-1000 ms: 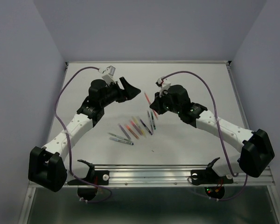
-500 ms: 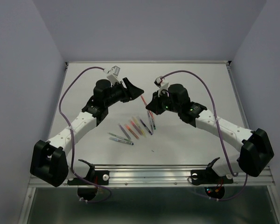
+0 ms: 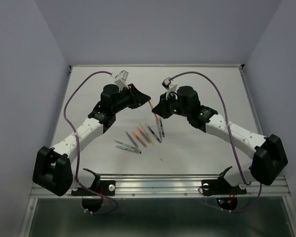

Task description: Open the pen caps

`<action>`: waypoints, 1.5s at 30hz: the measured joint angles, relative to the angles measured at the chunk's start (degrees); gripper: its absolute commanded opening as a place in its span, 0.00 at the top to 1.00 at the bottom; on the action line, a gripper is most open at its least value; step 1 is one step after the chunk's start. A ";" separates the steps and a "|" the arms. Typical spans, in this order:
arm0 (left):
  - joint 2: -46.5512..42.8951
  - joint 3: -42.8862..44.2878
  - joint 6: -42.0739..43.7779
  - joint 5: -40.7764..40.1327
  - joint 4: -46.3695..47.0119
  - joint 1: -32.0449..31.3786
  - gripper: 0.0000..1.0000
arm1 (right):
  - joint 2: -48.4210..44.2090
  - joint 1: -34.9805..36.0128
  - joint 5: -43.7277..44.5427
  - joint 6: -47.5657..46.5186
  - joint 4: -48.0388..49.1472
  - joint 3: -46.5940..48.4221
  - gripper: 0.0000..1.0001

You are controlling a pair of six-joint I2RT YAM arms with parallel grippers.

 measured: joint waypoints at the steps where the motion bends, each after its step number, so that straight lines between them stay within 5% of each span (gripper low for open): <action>1: 0.02 0.00 -0.15 -0.07 0.00 0.02 0.93 | 0.04 0.00 0.00 0.00 0.00 0.04 0.99; 2: 0.02 0.00 -0.42 -0.04 0.04 0.02 1.00 | 0.13 0.00 0.00 0.00 0.00 0.09 0.99; 6: 0.04 0.02 -0.72 -0.17 0.09 -0.07 1.00 | 0.26 0.00 0.02 -0.07 0.00 0.15 0.99; 12: 0.07 0.02 -1.20 -1.46 0.09 -0.04 1.00 | 1.29 0.00 0.17 -0.72 -0.04 1.05 0.77; 15: 0.07 0.02 -1.51 -2.58 0.02 0.02 1.00 | 2.84 0.00 0.31 -1.22 -0.02 2.27 0.75; 17: 0.04 0.02 -1.99 -2.84 0.11 -0.02 1.00 | 3.69 0.00 0.31 -1.51 0.11 2.93 0.76; 21: 0.02 0.02 -2.64 -3.32 0.13 -0.22 1.00 | 5.11 0.02 -0.07 -1.70 0.46 3.41 0.99; 33: 1.95 4.63 -3.32 -5.18 -5.22 0.57 1.00 | 3.19 -0.11 0.44 -1.36 5.60 -0.59 0.99; 41: 12.24 20.68 -1.70 -14.10 -2.95 17.18 1.00 | -7.74 1.57 -5.44 3.98 3.67 -17.99 0.99; 45: 12.87 22.14 -1.03 -15.50 -3.56 19.06 1.00 | -9.81 1.84 -4.04 6.08 2.16 -20.17 0.99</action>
